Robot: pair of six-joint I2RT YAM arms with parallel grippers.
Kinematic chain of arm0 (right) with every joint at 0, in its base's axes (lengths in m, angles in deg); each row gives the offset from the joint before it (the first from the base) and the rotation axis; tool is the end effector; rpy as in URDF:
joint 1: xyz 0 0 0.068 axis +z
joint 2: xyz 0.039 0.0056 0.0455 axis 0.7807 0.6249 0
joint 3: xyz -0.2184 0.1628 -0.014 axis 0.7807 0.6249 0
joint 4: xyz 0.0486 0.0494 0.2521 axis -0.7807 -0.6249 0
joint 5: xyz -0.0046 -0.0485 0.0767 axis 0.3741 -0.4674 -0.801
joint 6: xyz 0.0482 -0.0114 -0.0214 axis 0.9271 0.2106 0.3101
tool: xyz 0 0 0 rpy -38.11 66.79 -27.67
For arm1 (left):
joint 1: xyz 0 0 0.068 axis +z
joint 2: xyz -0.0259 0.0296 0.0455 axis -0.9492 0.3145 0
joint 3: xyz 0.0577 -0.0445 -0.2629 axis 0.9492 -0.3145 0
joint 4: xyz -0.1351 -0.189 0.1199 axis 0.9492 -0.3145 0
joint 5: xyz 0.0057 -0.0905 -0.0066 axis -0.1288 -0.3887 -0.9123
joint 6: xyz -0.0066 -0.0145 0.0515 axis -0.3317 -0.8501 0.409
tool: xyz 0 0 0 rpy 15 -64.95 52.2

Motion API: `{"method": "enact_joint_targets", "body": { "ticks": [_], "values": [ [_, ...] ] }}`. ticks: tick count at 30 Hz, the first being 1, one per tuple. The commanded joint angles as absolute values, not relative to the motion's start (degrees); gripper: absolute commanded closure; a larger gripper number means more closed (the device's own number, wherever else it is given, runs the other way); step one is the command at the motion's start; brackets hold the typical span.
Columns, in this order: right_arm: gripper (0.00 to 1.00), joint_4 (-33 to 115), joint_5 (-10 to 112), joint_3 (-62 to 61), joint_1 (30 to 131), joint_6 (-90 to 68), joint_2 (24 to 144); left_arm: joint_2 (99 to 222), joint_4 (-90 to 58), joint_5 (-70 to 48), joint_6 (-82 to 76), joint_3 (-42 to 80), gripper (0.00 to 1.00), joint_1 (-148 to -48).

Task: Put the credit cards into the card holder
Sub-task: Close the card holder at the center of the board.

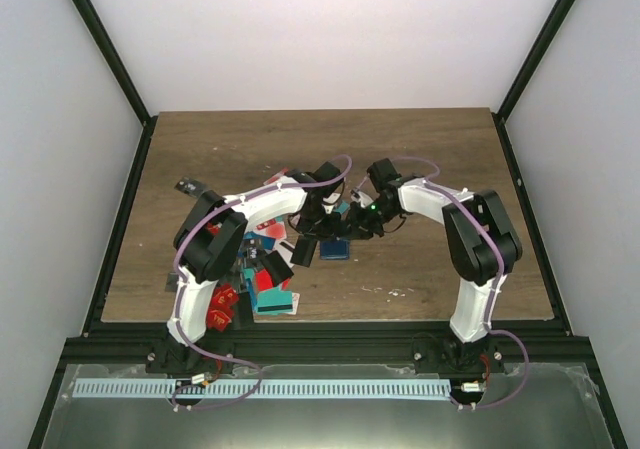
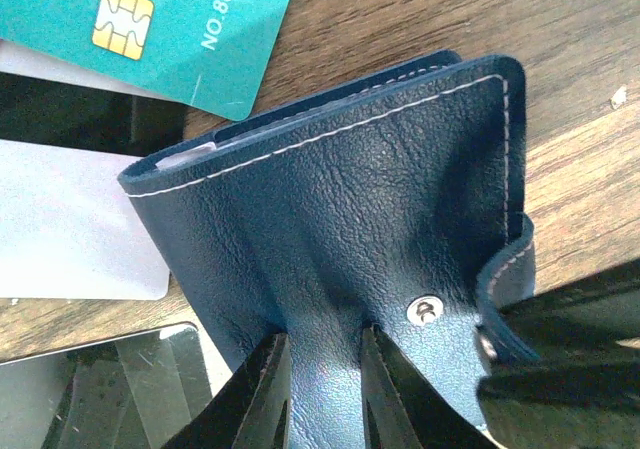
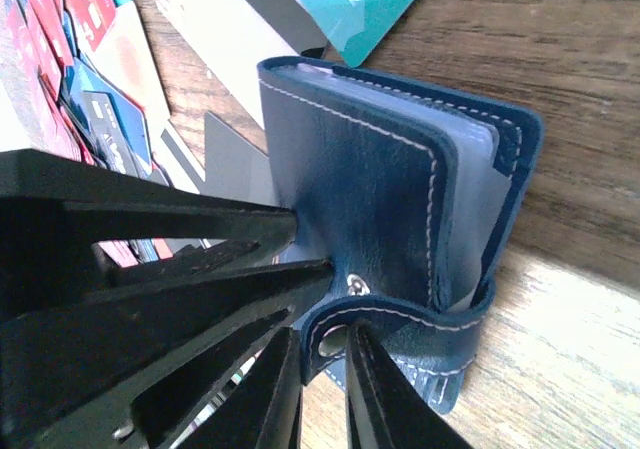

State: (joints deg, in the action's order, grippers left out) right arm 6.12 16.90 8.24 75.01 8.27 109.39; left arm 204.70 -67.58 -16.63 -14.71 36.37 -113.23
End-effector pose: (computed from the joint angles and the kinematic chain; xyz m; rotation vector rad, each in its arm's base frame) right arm 0.3090 0.1617 0.1602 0.0873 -2.8446 -1.1478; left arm 0.3026 -0.2796 0.1628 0.5351 3.0439 -0.4617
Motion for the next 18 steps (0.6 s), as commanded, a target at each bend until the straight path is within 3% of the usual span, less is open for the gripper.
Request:
{"method": "enact_joint_targets", "body": {
  "ticks": [1, 10, 18],
  "values": [
    [0.87, 8.48, 15.43, 8.26, 74.8, 8.8, 111.16, 207.29, -67.82, -17.25, -13.34, 35.75, 0.78, -113.71],
    [0.99, 9.83, 15.91, 9.19, 74.89, 9.18, 112.66, 206.41, -65.89, -20.74, -12.8, 35.32, 0.77, -113.7],
    [0.99, 10.52, 15.91, 8.86, 75.57, 9.81, 113.55, 206.71, -64.95, -23.27, -11.95, 35.14, 0.78, -113.69]
  ]
}}
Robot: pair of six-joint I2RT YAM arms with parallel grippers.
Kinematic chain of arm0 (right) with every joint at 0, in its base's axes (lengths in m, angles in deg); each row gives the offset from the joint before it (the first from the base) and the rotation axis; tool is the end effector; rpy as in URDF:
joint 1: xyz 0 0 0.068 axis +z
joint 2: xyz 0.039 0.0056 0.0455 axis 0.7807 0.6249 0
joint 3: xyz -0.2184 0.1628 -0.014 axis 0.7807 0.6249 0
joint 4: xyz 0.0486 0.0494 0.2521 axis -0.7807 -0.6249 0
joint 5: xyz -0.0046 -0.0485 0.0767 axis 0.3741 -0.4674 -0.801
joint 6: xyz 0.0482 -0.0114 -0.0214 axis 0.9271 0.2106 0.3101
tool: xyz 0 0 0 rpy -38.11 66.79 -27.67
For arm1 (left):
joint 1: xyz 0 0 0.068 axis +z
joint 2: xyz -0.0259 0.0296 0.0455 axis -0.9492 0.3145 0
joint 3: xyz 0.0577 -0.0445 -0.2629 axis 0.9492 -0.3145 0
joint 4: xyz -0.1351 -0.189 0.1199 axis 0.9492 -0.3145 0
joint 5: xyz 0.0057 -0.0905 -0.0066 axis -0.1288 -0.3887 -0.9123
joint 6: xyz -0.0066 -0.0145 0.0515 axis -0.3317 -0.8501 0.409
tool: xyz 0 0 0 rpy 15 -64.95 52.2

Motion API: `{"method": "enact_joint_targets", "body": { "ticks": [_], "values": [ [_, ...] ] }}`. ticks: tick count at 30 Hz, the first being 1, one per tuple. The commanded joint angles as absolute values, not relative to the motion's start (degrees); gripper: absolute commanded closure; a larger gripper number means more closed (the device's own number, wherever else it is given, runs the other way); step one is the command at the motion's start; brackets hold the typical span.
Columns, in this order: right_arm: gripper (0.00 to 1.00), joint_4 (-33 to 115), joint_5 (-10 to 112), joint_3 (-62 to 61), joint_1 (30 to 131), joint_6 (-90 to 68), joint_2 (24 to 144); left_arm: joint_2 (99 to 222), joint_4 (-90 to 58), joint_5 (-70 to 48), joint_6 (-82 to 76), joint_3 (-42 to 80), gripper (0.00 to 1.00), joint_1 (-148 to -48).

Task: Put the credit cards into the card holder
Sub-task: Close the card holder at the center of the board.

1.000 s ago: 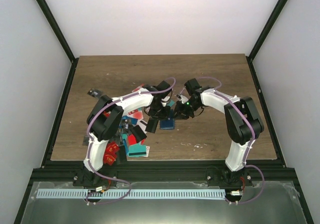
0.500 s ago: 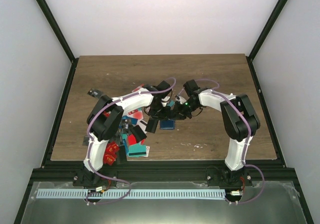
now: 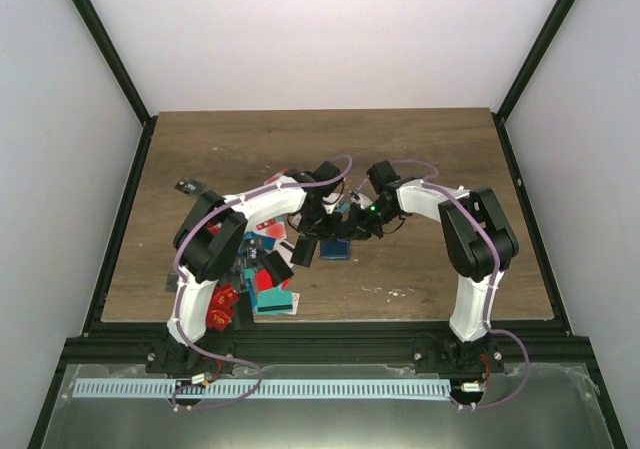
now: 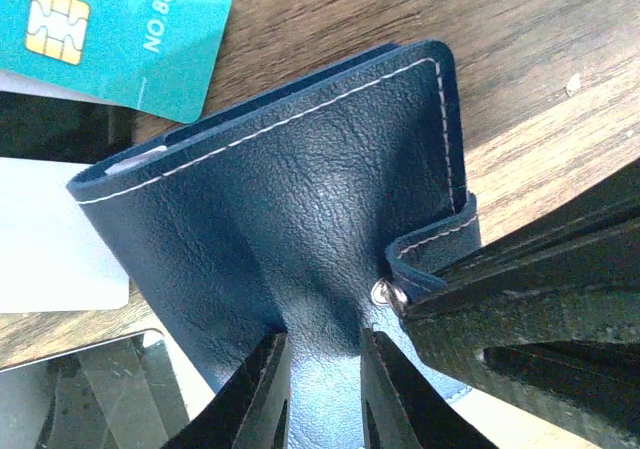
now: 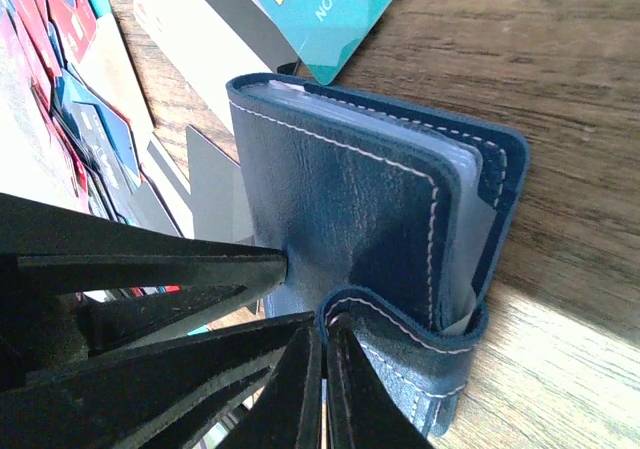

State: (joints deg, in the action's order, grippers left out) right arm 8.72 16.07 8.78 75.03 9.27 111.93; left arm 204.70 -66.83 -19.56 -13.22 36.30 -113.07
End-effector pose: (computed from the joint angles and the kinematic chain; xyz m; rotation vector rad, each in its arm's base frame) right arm 0.3125 0.1637 0.1447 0.0609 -2.8213 -1.1532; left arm 0.3030 -0.2808 0.1632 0.5800 3.0357 -0.5395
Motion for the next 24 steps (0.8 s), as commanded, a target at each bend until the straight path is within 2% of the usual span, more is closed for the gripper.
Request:
{"method": "enact_joint_targets", "body": {
  "ticks": [1, 8, 15, 24],
  "values": [
    [0.99, 10.57, 15.92, 8.86, 75.63, 9.91, 113.7, 206.67, -64.83, -23.43, -11.86, 35.14, 0.77, -113.68],
    [0.99, 10.11, 17.44, 8.32, 76.35, 10.42, 115.39, 206.54, -63.9, -23.58, -11.64, 33.79, 0.78, -113.68],
    [0.99, 7.46, 20.88, 7.13, 77.48, 10.78, 118.71, 204.85, -60.83, -26.11, -12.9, 30.67, 0.83, -113.34],
    [0.99, 3.55, 23.23, 7.8, 78.33, 8.51, 121.44, 195.94, -55.43, -33.26, -18.51, 25.65, 0.82, -108.27]
  ]
}}
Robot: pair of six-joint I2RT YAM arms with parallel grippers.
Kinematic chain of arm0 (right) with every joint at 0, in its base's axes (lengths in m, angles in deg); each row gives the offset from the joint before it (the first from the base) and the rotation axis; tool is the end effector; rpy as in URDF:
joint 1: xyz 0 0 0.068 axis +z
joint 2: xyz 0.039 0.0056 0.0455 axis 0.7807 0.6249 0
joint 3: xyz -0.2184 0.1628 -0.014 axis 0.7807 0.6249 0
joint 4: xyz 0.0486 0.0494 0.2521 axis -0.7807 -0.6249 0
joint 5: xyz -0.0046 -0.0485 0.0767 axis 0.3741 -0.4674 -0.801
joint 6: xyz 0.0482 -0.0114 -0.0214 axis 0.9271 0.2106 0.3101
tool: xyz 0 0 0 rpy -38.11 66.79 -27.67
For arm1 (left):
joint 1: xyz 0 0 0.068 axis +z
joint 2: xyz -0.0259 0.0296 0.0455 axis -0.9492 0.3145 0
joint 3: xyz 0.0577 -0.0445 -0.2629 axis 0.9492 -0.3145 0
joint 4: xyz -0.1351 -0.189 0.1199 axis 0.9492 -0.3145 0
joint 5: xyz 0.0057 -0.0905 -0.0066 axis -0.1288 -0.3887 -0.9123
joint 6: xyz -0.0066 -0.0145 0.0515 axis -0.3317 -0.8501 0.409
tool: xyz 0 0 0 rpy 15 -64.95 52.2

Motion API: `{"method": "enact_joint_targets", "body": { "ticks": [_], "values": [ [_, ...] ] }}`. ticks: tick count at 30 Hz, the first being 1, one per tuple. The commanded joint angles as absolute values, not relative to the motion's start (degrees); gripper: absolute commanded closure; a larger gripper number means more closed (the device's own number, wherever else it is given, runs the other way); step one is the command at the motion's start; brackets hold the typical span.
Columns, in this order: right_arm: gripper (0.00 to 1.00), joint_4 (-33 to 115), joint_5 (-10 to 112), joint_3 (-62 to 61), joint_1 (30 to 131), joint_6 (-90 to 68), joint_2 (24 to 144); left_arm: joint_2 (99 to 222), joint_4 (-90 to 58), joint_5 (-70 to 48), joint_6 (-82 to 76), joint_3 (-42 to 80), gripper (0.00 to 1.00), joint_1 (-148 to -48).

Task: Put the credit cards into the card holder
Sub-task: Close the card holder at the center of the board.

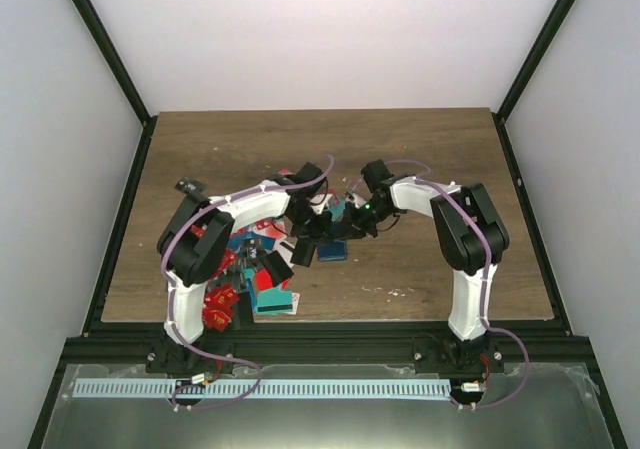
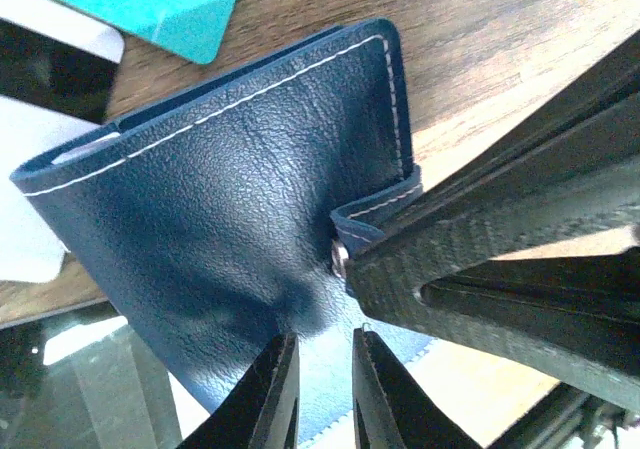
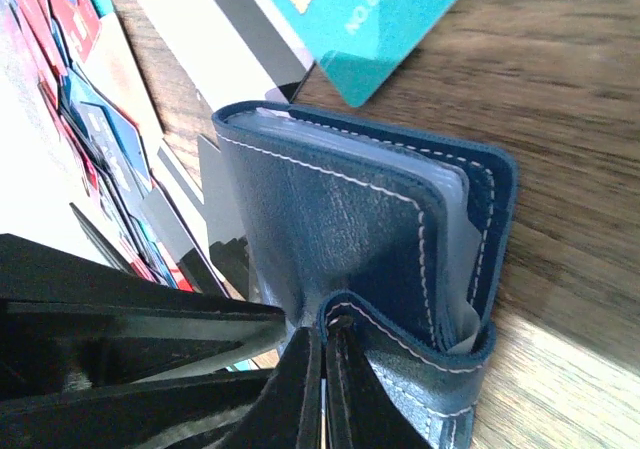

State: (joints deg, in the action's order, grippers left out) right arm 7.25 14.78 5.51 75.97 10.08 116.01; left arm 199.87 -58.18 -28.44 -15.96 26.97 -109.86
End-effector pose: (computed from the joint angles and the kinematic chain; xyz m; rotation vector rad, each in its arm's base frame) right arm 0.3202 0.1743 0.1345 0.0450 -2.7683 -1.1371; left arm 0.3001 -0.2557 0.1584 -0.4600 -2.9902 0.7931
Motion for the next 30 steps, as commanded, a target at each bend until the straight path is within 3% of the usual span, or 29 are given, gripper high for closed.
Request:
{"method": "enact_joint_targets", "body": {
  "ticks": [1, 12, 30],
  "values": [
    [0.99, 2.98, 23.36, 7.81, 78.38, 8.24, 121.5, 195.45, -55.47, -33.04, -18.39, 25.57, 0.82, -107.76],
    [0.99, -2.06, 25.41, 6.58, 78.47, 6.07, 121.0, 197.66, -55.82, -27.83, -15.71, 25.29, 0.79, -105.85],
    [0.99, -8.1, 31.64, 3.22, 82.66, 9.24, 125.29, 202.26, -47.67, -31.06, -13.76, 18.98, 0.82, -105.93]
  ]
}}
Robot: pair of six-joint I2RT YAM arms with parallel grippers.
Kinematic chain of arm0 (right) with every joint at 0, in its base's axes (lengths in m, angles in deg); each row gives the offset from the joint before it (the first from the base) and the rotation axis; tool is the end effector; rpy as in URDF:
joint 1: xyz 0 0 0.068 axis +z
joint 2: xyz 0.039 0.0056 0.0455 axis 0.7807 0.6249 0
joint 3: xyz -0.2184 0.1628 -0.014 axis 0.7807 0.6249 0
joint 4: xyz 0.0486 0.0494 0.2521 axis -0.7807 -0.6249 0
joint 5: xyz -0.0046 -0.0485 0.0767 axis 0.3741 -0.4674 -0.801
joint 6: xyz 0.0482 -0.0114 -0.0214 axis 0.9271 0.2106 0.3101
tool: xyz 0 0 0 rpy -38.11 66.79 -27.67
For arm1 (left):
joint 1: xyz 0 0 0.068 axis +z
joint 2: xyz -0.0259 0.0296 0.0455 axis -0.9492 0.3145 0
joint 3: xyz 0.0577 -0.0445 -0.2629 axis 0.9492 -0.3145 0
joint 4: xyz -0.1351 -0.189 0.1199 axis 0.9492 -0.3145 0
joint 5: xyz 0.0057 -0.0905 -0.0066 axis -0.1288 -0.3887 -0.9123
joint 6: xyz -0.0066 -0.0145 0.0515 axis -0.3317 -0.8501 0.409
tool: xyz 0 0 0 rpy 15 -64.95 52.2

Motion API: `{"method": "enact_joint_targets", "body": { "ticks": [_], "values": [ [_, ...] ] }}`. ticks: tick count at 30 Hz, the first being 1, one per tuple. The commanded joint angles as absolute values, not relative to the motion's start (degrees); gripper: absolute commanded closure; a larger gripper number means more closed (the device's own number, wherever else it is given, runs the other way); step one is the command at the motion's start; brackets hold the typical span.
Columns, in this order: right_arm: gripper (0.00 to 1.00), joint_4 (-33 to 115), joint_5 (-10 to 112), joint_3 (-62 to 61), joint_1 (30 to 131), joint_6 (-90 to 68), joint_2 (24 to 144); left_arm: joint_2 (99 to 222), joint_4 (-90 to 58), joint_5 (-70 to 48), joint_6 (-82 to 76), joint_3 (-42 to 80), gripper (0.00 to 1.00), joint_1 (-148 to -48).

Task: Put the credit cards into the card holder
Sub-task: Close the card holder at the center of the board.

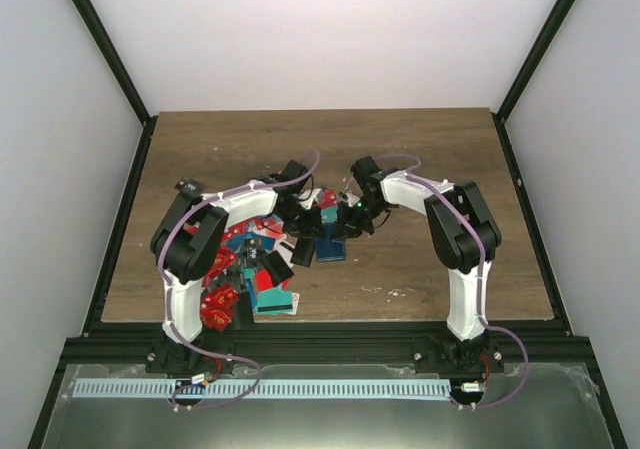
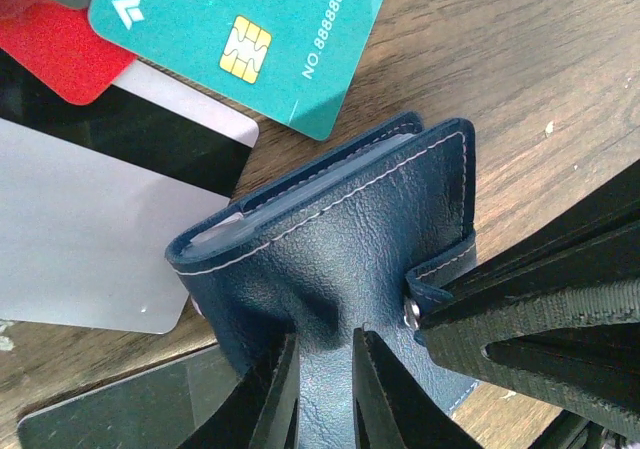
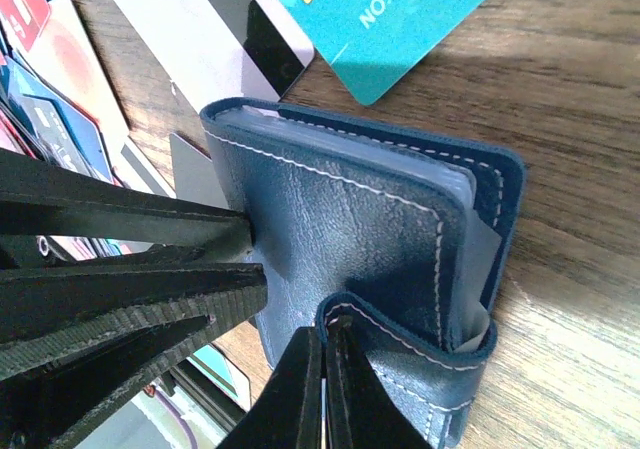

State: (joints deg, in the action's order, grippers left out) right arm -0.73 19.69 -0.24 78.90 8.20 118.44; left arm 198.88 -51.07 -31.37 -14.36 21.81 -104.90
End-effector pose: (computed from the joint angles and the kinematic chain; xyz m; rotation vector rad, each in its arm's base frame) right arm 0.3203 0.1927 0.1394 0.1070 -2.7893 -0.9715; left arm 0.3148 -0.2266 0.1458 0.3963 2.9506 -0.8876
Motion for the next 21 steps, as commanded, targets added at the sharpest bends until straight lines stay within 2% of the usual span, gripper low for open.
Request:
{"method": "enact_joint_targets", "body": {
  "ticks": [1, 9, 21],
  "values": [
    [0.99, -8.81, 31.56, 2.49, 82.68, 8.98, 124.87, 202.29, -47.62, -30.92, -13.76, 18.93, 0.82, -106.01],
    [0.99, -16.64, 31.99, -4.93, 82.62, 5.44, 120.0, 201.86, -49.13, -26.71, -14.97, 19.83, 0.83, -106.69],
    [0.99, -18.7, 32.91, -5.74, 82.53, 3.81, 117.08, 202.1, -51.11, -22.31, -15.87, 21.99, 0.83, -108.09]
  ]
}}
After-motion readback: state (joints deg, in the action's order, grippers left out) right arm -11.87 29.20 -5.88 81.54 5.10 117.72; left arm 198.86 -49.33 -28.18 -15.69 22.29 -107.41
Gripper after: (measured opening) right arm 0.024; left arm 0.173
